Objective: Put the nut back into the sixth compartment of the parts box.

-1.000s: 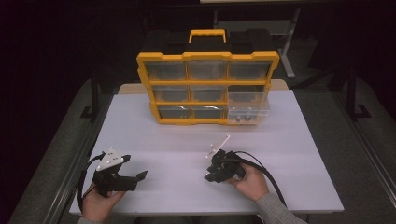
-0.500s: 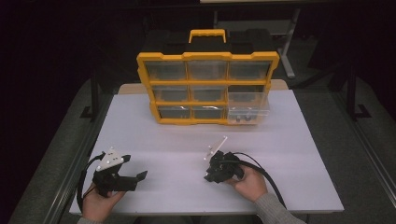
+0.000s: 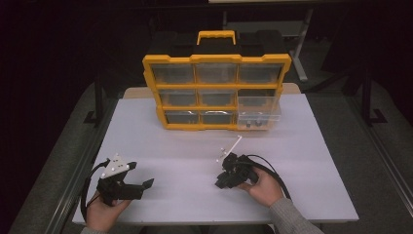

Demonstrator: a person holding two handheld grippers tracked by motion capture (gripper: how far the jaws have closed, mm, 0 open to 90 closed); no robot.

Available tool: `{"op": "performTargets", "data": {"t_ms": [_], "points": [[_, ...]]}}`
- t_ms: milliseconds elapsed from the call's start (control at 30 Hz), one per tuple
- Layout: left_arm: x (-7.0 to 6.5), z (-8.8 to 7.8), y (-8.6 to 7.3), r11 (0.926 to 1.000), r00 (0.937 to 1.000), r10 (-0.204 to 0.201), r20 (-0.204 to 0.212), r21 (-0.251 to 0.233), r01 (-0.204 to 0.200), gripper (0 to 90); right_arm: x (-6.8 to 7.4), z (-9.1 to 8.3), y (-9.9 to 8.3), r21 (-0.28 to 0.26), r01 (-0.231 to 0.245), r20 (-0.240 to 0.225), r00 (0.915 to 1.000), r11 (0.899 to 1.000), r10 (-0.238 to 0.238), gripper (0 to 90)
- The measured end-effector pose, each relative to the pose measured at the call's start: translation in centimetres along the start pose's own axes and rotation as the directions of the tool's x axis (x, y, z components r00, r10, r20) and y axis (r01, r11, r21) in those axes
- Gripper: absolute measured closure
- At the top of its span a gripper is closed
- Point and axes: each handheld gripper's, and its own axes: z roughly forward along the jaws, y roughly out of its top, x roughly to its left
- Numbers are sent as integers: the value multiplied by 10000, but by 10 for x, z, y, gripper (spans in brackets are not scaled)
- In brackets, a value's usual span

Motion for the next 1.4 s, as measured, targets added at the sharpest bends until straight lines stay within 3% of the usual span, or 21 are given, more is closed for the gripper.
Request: {"op": "performTargets", "data": {"t_ms": [67,133,433,767,1400], "points": [[-1,0,0,9998,9999,-141,3,-138,141,147,0,-7,1,-22,-139,-81,9999,9999,139,691],[1,0,0,10000,10000,32,-24,-47,-32,147,-1,-15,3,-186,-160,-67,9999,9997,159,691],[1,-1,1,10000,10000,-27,-25,-23,27,147,-6,-47,13,-408,-243,13,9997,9989,244,691],[2,-1,1,10000,10000,52,-29,-39,-52,147,-14,-94,32,-930,-115,112,9999,9956,126,690],[1,-1,1,9999,10000,-6,-30,-119,6,147,-32,-166,63,-1203,-283,746,9965,9923,374,691]]}}
